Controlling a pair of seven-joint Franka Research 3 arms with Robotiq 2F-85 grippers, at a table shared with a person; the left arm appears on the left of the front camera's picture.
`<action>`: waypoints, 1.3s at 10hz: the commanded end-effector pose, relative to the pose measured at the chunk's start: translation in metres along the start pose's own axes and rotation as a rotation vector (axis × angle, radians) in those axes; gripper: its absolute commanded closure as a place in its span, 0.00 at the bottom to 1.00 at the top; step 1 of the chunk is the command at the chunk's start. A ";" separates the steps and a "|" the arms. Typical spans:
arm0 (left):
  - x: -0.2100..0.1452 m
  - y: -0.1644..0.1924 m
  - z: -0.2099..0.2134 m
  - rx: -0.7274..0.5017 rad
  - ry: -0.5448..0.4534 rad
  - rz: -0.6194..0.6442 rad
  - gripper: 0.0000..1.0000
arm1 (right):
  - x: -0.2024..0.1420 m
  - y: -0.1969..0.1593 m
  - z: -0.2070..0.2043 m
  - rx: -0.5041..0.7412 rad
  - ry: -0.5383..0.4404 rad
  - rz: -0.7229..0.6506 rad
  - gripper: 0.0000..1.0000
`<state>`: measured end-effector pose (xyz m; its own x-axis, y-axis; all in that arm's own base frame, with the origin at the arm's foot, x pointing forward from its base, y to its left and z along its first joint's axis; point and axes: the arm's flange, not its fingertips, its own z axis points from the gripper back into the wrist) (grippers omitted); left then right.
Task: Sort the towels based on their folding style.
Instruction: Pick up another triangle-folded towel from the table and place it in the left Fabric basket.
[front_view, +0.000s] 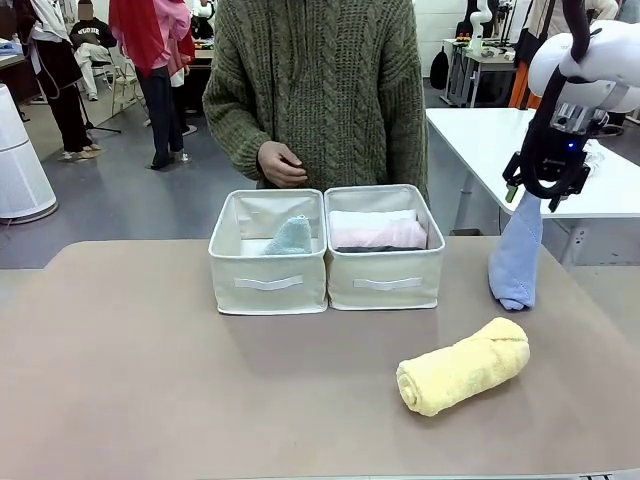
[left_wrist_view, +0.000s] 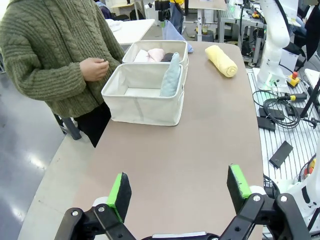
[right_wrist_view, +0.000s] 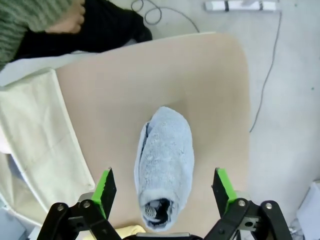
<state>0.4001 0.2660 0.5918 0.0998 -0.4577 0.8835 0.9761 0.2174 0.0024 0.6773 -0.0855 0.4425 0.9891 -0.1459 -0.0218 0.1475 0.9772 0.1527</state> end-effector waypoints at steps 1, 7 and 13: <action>0.002 -0.003 0.000 0.006 -0.009 0.019 0.00 | 0.009 0.002 -0.001 0.024 0.011 -0.009 0.00; 0.002 -0.003 0.000 0.006 -0.009 0.019 0.00 | 0.006 0.003 0.002 0.026 0.014 0.008 1.00; 0.002 -0.003 0.000 0.006 -0.009 0.019 0.00 | -0.010 0.001 0.027 0.028 0.004 0.035 0.98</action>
<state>0.4002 0.2659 0.5917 0.0999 -0.4577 0.8835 0.9761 0.2174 0.0023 0.6769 -0.0853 0.4521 0.9904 -0.1366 -0.0199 0.1381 0.9778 0.1578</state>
